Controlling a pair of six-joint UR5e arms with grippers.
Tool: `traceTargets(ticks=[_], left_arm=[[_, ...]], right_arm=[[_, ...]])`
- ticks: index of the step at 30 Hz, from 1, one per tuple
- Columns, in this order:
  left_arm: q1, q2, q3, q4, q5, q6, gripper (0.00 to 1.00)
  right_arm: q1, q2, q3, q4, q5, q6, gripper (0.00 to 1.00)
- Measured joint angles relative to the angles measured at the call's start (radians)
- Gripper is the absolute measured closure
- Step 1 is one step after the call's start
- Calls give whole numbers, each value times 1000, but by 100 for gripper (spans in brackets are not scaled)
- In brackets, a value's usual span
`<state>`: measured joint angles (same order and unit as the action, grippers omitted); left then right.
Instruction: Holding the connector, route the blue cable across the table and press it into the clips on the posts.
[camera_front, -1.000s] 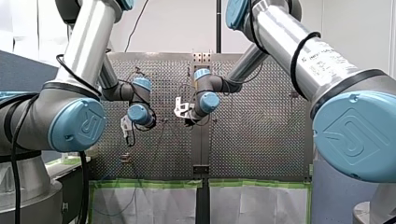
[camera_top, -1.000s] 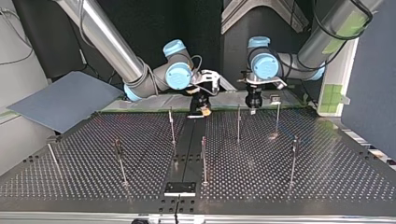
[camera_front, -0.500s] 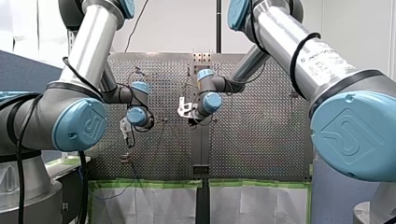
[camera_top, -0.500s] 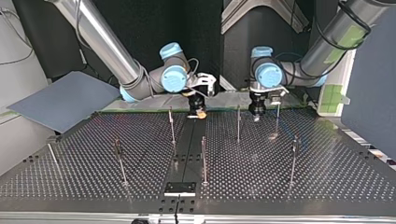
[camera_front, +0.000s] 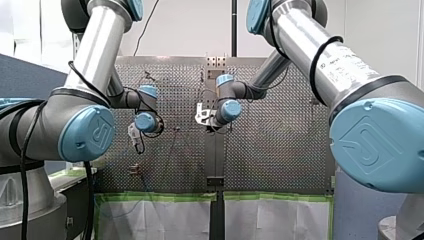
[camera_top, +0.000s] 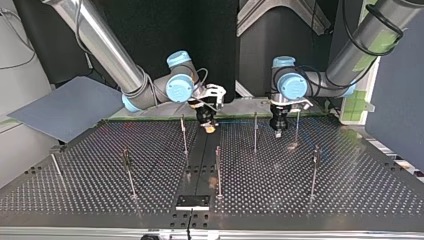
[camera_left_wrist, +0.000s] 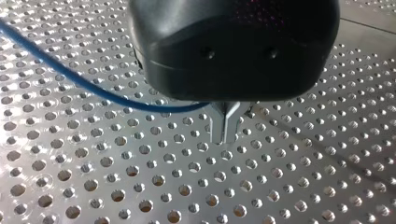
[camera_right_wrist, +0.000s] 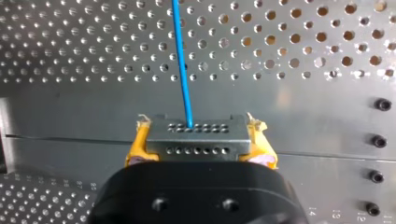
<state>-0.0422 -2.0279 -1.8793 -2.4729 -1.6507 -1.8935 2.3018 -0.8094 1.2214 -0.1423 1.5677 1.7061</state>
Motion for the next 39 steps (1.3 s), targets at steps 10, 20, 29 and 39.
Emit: traceTargets(ticks=[10,20,29,39], left_arm=[[-11,1,0,-55,-2,-1,0],[-41,33,-3,-145,-41,59,0],[-95,113,-48,-231,-67,81,0],[-168,216,-68,-335,-153,104,0]], right_arm=[[-2,0,-1,-1,-1,1,100],[-9,0,-1,-2,-1,1,100],[-17,0,-1,-2,-1,0,100],[-18,0,0,1,-3,-2,100]])
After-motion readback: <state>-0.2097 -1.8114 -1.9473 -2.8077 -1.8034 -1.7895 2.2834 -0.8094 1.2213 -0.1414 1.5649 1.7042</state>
